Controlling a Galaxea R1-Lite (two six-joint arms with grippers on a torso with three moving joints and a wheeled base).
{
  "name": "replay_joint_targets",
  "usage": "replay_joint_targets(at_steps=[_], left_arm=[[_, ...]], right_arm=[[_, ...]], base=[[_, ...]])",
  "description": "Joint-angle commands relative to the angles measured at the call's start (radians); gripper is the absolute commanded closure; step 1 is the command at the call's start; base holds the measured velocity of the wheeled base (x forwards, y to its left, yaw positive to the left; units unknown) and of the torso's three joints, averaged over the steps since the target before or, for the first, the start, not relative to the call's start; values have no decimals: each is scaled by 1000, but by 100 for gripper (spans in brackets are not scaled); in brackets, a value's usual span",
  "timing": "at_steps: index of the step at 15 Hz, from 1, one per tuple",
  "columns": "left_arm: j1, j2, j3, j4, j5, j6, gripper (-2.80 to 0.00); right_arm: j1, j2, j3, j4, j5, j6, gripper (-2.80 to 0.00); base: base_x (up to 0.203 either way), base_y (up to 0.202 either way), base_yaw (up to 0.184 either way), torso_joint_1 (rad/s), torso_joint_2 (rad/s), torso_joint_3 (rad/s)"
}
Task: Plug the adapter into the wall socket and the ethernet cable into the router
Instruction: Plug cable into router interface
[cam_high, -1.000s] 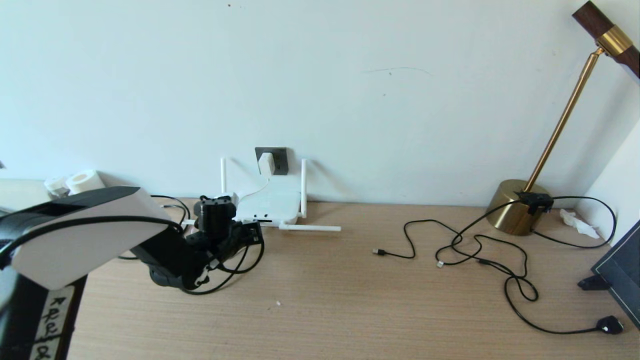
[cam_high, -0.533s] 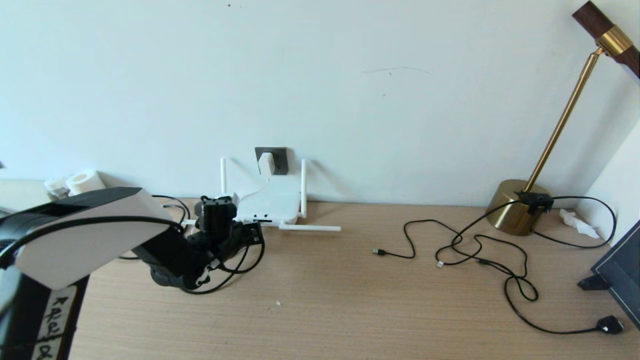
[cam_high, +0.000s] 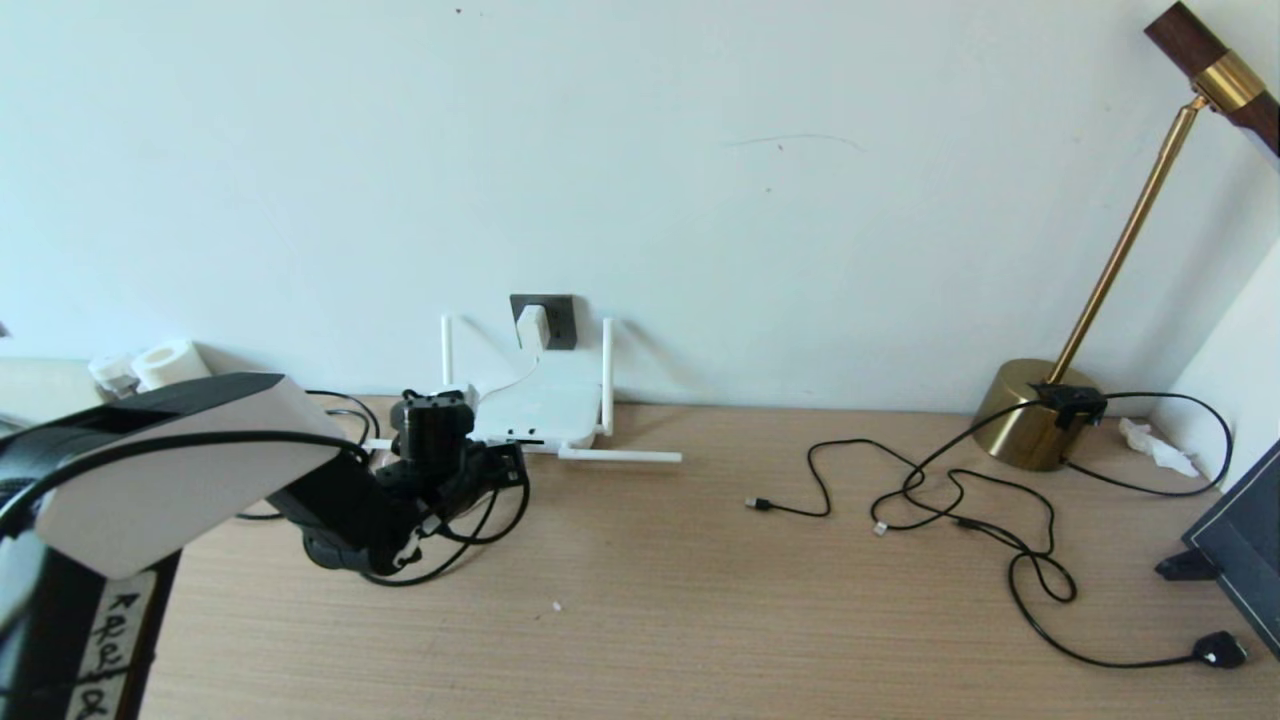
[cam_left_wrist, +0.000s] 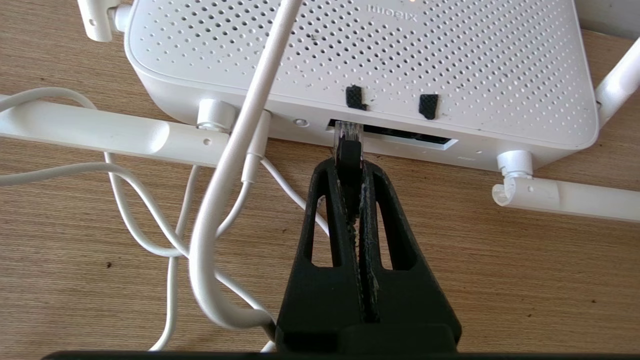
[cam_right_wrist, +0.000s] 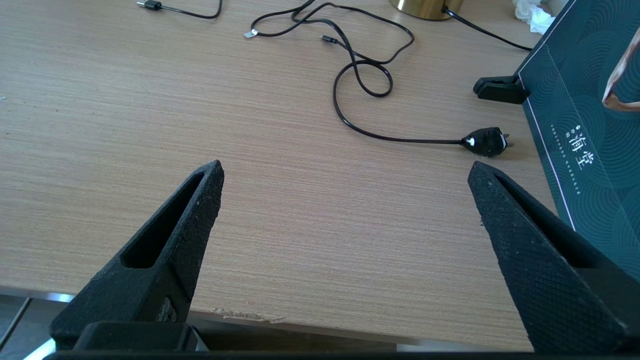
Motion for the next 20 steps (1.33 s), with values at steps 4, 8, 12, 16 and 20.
replay_joint_targets(at_steps=[4, 8, 12, 16, 20], left_arm=[[2, 3, -1, -5, 1, -2, 0], [7, 3, -4, -5, -2, -1, 0], [9, 1, -14, 7, -2, -1, 0], [9, 4, -24, 10, -2, 27, 0], [9, 9, -31, 12, -2, 50, 0]], right_arm=[[0, 1, 0, 2, 1, -1, -280], [0, 1, 0, 2, 1, -1, -280], [0, 1, 0, 2, 1, -1, -280], [0, 1, 0, 2, 1, -1, -280], [0, 1, 0, 2, 1, -1, -280]], base=[[0, 0, 0, 0, 0, 0], [0, 0, 0, 0, 0, 0], [0, 0, 0, 0, 0, 0], [0, 0, 0, 0, 0, 0], [0, 0, 0, 0, 0, 0]])
